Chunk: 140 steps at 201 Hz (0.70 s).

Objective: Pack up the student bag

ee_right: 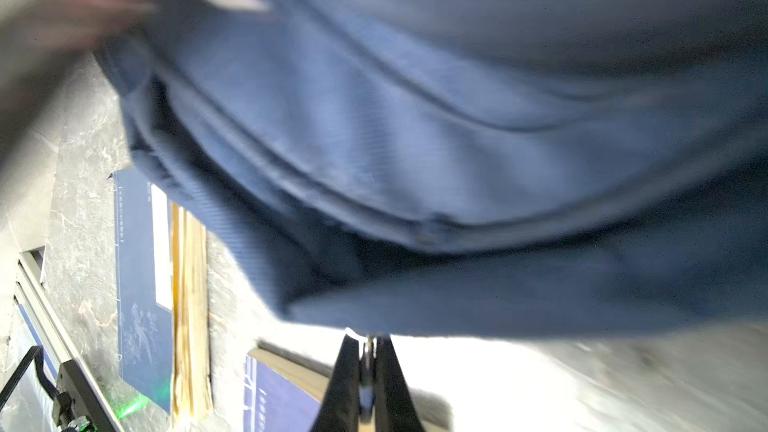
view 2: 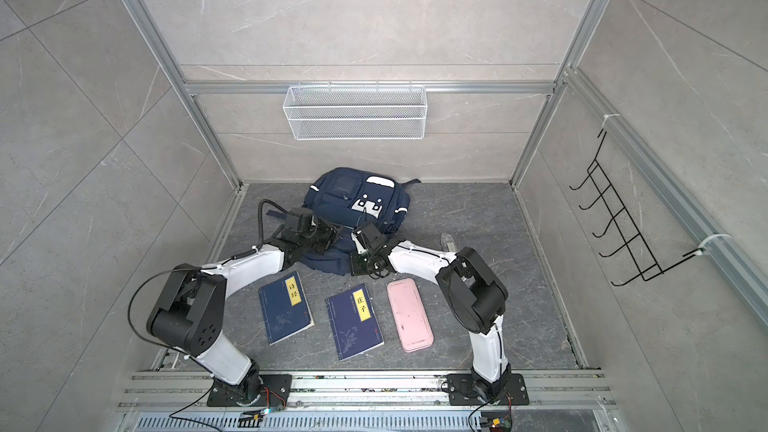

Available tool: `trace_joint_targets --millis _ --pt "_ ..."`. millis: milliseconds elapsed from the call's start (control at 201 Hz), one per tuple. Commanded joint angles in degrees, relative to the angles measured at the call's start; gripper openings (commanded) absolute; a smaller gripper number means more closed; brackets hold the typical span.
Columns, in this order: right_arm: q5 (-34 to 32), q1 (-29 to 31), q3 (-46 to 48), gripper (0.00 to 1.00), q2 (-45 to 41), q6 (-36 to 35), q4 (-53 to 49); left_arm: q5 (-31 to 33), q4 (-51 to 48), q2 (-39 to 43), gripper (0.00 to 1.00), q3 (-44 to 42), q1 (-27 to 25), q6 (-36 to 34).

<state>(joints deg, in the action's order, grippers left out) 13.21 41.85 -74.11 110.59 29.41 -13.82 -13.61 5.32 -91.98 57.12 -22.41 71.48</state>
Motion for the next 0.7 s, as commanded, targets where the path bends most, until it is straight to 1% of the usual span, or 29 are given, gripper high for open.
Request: trace_joint_targets --millis 0,110,214,309,373,458,597,692 --pt "0.8 -3.0 3.1 0.00 -5.2 0.0 0.0 0.5 -14.2 7.0 0.37 4.6 1.3 -11.0" --pt "1.0 -4.8 4.9 0.00 -7.7 -1.0 -1.1 2.5 -21.7 10.2 0.37 5.7 3.4 -15.9" --pt "0.1 -6.1 6.7 0.00 -9.9 -2.6 -2.8 2.9 -27.1 10.4 0.35 7.1 6.0 -20.6" --pt "-0.5 -7.7 8.3 0.00 -11.7 -3.9 -4.4 0.7 -30.4 8.3 0.35 8.2 8.0 -24.1" --pt "-1.1 -9.0 9.3 0.00 -12.7 -4.7 -5.5 -1.2 -31.7 6.3 0.34 8.5 8.3 -25.9" --pt "-1.5 -10.0 9.9 0.00 -13.6 -5.6 -6.6 -3.4 -30.8 4.5 0.34 7.1 8.3 -26.6" --pt "-1.6 -10.6 9.8 0.00 -14.0 -6.6 -7.7 -5.4 -26.4 3.5 0.34 3.0 8.1 -25.3" --pt "-0.5 -10.6 9.4 0.00 -13.2 -7.1 -8.3 -6.3 -24.2 2.6 0.31 1.6 8.1 -24.8"
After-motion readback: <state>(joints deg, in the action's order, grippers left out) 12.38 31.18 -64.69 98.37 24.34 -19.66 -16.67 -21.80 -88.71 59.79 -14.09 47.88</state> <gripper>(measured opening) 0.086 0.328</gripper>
